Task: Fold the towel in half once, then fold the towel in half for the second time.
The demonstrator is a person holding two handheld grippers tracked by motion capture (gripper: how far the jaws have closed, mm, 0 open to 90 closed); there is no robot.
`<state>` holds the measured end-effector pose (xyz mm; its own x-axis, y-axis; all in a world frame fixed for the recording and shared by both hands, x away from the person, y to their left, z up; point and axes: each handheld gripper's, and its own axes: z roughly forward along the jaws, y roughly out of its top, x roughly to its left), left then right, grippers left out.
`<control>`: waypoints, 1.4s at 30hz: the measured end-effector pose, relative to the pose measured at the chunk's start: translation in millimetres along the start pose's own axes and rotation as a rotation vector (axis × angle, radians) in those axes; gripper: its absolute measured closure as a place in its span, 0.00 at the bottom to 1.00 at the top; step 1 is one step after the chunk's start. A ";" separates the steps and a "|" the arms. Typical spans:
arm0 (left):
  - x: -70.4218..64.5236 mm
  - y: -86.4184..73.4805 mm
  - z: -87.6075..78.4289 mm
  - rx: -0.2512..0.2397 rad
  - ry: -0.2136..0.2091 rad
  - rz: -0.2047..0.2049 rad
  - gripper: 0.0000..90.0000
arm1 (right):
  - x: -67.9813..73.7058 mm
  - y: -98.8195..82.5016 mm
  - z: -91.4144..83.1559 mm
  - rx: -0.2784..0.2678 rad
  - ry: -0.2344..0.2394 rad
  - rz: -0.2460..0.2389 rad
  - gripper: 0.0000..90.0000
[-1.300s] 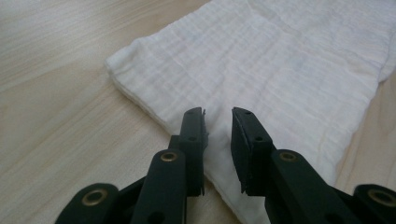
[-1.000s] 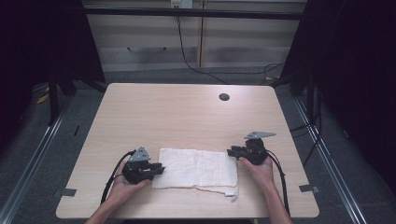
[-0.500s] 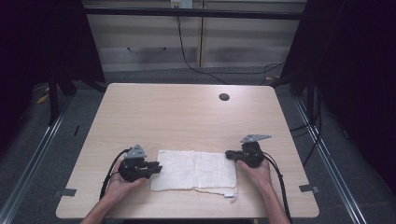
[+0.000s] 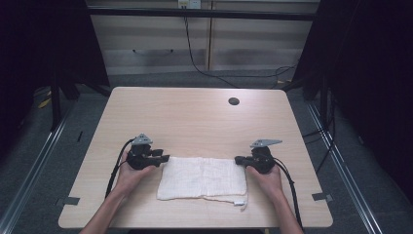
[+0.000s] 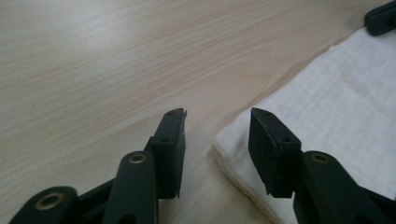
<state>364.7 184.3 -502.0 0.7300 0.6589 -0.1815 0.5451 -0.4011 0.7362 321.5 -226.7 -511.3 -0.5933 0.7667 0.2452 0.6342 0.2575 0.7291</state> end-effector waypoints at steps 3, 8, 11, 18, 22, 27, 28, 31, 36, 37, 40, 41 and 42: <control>-2.8 1.7 5.8 0.002 -0.002 0.011 0.58 | 1.2 -0.8 -0.9 0.000 -0.005 -0.002 0.97; -9.1 1.6 9.6 0.018 0.002 0.053 0.61 | 2.3 -1.8 -2.3 0.001 -0.012 -0.005 0.97; -10.6 -0.3 9.0 0.018 -0.010 0.086 0.75 | 3.2 -1.7 -1.4 -0.003 -0.009 -0.010 0.97; -12.4 -2.0 8.7 0.019 -0.045 0.060 0.96 | 4.1 2.0 -3.2 -0.033 0.006 0.002 0.98; -13.7 -2.9 7.5 0.019 -0.033 0.057 0.96 | 6.5 2.9 -6.2 -0.050 0.014 -0.001 0.98; -14.6 -5.0 5.7 0.020 -0.030 0.053 0.96 | 15.7 6.1 -12.7 -0.081 0.038 -0.017 0.98; -14.9 -5.6 5.6 0.013 -0.033 0.043 0.96 | 17.8 7.0 -14.3 -0.083 0.044 -0.033 0.98; -14.5 -5.7 5.6 0.013 -0.033 0.041 0.96 | 24.8 10.1 -19.3 -0.091 0.064 -0.058 0.98; -12.9 -6.0 5.7 0.010 -0.044 0.028 0.96 | 33.2 12.4 -25.5 -0.102 0.098 -0.076 0.98; -13.0 -6.1 5.7 0.010 -0.043 0.027 0.96 | 35.3 12.3 -26.1 -0.107 0.107 -0.081 0.98; -14.0 -6.6 5.1 0.011 -0.037 0.030 0.96 | 41.6 11.6 -27.0 -0.097 0.114 -0.105 0.98; -13.9 -6.9 4.8 0.011 -0.037 0.026 0.96 | 44.1 11.3 -27.7 -0.091 0.111 -0.123 0.98; -13.6 -7.2 4.5 0.009 -0.039 0.027 0.96 | 46.7 10.8 -29.0 -0.087 0.114 -0.133 0.98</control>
<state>352.7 175.4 -507.8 0.7601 0.6223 -0.1869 0.5283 -0.4245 0.7353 286.3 -205.2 -473.5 -0.7245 0.6566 0.2097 0.5038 0.2966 0.8113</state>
